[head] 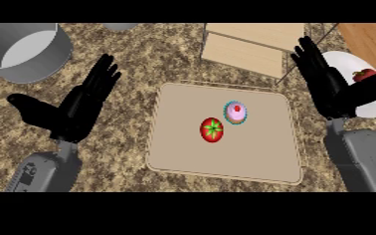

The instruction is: Pick the cupcake from the tray and place it in the tiered shelf

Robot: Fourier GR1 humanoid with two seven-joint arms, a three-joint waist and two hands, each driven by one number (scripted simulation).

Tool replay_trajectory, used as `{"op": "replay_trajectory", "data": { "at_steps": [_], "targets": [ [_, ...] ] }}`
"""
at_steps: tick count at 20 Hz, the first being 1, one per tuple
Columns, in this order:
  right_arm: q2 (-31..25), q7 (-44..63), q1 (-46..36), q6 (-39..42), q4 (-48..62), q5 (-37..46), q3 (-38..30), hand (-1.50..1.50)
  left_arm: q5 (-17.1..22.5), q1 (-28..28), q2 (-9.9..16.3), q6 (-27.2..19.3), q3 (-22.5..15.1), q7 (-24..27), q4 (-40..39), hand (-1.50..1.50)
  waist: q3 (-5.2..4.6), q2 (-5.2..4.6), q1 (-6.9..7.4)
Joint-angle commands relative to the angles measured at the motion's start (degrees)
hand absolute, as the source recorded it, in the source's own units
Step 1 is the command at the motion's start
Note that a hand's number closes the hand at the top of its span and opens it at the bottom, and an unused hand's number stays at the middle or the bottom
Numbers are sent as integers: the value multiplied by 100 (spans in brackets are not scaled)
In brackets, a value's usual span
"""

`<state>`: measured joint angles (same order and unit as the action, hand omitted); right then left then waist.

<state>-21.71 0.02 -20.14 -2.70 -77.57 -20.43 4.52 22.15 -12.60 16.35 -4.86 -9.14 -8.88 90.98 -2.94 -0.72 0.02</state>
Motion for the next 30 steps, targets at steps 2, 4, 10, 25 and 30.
{"op": "replay_trajectory", "data": {
  "at_steps": [2,4,10,25,30],
  "targets": [
    [-367,121,252,-965,-483,737,-160,150,-45,398,76,-160,200,-82,-428,0,276,109,-130],
    [-785,-1,511,-1526,-687,1188,-478,150,-271,867,311,-422,356,-148,-720,0,261,161,-298],
    [-797,1225,1953,-3073,-379,2091,-604,150,-279,1484,375,-468,341,-398,-1123,0,265,136,-384],
    [-1740,4708,3064,-2039,-5242,3265,691,-150,-397,1278,237,-185,304,-442,-1230,0,277,83,16],
    [-1533,6747,1806,-1717,-5055,4231,1391,-150,-568,952,119,-310,274,-479,-1551,0,266,44,127]
  ]
}}
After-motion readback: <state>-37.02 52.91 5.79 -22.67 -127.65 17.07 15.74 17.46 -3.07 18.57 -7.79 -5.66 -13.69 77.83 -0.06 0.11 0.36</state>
